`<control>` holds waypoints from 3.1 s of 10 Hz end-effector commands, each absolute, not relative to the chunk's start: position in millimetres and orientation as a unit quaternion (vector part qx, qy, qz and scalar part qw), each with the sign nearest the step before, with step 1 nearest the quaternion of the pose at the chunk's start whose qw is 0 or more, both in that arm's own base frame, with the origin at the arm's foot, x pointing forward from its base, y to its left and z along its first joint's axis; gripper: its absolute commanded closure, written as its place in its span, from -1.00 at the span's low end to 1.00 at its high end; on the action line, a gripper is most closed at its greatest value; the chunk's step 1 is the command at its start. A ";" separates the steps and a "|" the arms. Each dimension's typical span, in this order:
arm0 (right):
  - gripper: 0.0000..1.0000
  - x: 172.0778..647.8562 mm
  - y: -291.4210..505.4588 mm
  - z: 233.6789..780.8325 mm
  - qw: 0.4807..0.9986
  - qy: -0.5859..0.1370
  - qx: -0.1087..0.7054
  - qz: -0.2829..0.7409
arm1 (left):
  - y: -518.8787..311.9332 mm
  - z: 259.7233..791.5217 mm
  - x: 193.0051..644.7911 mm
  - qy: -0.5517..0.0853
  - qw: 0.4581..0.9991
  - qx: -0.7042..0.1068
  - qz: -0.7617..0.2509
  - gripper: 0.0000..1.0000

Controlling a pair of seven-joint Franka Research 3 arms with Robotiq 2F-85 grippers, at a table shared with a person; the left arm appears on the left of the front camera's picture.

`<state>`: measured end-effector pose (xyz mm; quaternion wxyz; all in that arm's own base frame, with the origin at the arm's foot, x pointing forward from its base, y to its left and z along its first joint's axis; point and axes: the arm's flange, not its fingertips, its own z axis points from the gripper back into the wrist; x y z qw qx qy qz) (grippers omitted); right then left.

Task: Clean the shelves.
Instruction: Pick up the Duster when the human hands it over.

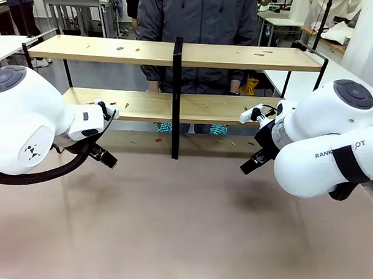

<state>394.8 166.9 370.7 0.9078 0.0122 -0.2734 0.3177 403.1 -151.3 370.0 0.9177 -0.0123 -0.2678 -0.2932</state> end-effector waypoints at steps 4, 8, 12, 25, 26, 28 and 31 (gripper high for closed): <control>-1.00 394.9 166.8 370.8 0.908 -0.273 0.013 0.317 | -151.4 370.1 403.1 -0.268 0.918 -0.012 -0.293 -1.00; -1.00 394.9 166.8 370.8 0.908 -0.273 0.013 0.317 | -151.4 370.1 403.1 -0.268 0.918 -0.012 -0.293 -1.00; -1.00 394.8 166.9 370.7 0.908 -0.273 0.012 0.318 | -151.3 370.0 403.1 -0.268 0.918 -0.012 -0.293 -1.00; -1.00 305.1 149.0 636.9 0.877 -0.420 -0.013 0.234 | -147.1 648.4 275.9 -0.470 0.832 -0.055 -0.290 -1.00; -1.00 306.6 153.5 638.6 0.887 -0.416 -0.001 0.199 | -150.6 652.4 272.6 -0.465 0.850 -0.050 -0.241 -1.00; -1.00 310.6 157.2 638.8 0.892 -0.417 -0.010 0.172 | -157.6 660.3 270.3 -0.466 0.867 -0.058 -0.167 -1.00; -1.00 317.6 154.2 636.9 0.898 -0.410 -0.003 0.161 | -161.4 659.4 270.4 -0.464 0.874 -0.058 -0.133 -1.00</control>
